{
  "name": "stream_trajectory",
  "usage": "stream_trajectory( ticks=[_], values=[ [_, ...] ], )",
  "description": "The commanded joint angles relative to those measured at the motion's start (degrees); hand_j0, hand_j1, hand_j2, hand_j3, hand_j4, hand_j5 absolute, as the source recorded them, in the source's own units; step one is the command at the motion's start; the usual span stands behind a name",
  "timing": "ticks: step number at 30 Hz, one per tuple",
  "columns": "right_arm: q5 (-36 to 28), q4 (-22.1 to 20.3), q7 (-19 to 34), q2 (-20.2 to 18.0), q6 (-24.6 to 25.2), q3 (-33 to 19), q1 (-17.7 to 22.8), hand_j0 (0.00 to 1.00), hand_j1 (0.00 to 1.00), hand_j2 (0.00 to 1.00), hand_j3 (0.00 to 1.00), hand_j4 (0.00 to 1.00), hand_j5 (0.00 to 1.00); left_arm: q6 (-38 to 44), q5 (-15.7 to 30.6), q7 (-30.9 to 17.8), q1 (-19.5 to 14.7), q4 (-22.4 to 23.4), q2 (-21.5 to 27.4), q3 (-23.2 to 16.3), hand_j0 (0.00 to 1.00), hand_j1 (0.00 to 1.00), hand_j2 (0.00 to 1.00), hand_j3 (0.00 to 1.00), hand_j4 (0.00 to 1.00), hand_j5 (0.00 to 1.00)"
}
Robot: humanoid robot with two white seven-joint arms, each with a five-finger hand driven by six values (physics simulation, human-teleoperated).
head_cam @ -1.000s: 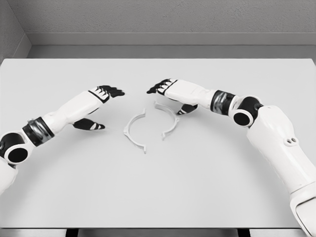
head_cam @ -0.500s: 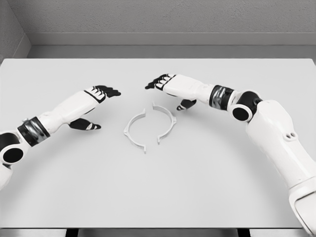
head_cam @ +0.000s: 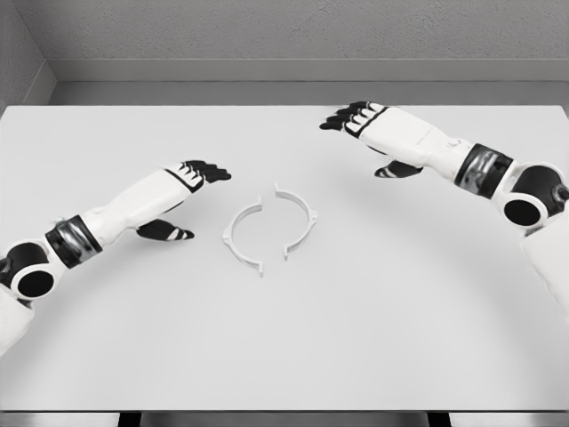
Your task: Assemble PVC drainage pipe clamps
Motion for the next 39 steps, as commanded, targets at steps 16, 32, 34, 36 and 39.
stream_trajectory(
  ticks=[16, 32, 34, 36, 39],
  values=[
    [-7.3, -13.8, 0.0, -10.0, 0.2, -12.7, 12.3, 1.0, 1.0, 1.0, 1.0, 1.0, 1.0, 0.0, -0.2, 0.0, -0.2, -0.5, -3.2, -2.8, 1.0, 1.0, 1.0, 1.0, 1.0, 1.0],
    [-7.3, -9.1, 0.0, -10.0, 0.2, -12.5, 11.8, 1.0, 1.0, 1.0, 1.0, 1.0, 1.0, 0.0, -0.7, -0.1, -0.3, 0.2, -5.2, -2.9, 1.0, 1.0, 1.0, 1.0, 1.0, 1.0],
    [-7.3, -9.1, 0.0, -10.0, 0.2, -12.5, 12.0, 1.0, 1.0, 1.0, 1.0, 1.0, 1.0, 0.0, -0.6, -0.1, -0.3, 0.5, -5.2, -2.9, 1.0, 1.0, 1.0, 1.0, 1.0, 1.0],
    [-7.3, -9.1, 0.0, -10.0, 0.2, -12.5, 11.8, 1.0, 1.0, 1.0, 1.0, 1.0, 1.0, 0.0, -0.7, -0.1, -0.3, 0.6, -5.7, -2.9, 1.0, 1.0, 1.0, 1.0, 1.0, 1.0],
    [-7.3, -9.0, 0.0, -10.0, 0.2, -12.5, 12.0, 1.0, 1.0, 1.0, 1.0, 1.0, 1.0, 0.0, -0.7, -0.1, -0.4, 1.5, -6.3, -2.9, 1.0, 1.0, 1.0, 1.0, 1.0, 1.0]
  ],
)
